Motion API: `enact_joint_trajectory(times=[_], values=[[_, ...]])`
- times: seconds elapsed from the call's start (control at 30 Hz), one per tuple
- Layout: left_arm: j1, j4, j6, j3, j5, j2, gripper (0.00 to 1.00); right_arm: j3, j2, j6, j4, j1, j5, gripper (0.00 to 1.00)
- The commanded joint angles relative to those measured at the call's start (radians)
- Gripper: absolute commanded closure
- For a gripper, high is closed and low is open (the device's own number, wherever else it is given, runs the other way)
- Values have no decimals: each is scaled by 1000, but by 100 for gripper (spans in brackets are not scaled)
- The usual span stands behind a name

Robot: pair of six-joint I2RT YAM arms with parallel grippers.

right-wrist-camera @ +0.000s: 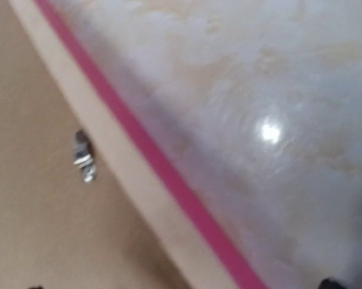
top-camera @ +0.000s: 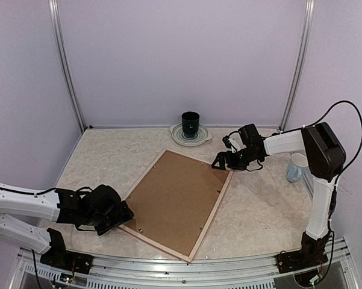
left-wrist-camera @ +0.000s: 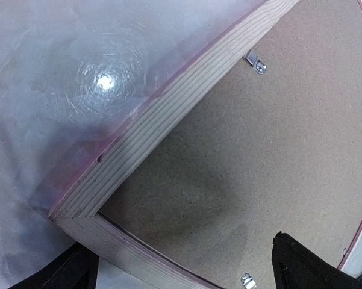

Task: Put the photo into the frame
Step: Rotate the photo frame at the center of the board.

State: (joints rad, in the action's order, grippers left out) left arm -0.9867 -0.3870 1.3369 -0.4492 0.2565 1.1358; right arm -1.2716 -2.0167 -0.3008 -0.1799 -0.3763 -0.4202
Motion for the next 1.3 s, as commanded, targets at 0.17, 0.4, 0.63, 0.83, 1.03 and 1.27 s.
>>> enact_joint_trajectory(times=[0.17,0.4,0.63,0.83,1.03,1.27], values=[[54,57,-58,-19,21,36,1,153,102,-46,56,5,-73,1],[85,89,-85,-9,12,67,1,235,185,-68,68,-3,-60,1],[115,132,-115,-11,-1,109,1,326,263,-82,74,-25,-23,1],[150,149,-148,-18,-6,132,1,378,321,-85,67,-43,3,1],[173,181,-180,-36,-17,177,1,416,366,-87,54,-57,27,1],[191,213,-203,-54,-20,244,1,461,383,-84,55,-73,36,2]])
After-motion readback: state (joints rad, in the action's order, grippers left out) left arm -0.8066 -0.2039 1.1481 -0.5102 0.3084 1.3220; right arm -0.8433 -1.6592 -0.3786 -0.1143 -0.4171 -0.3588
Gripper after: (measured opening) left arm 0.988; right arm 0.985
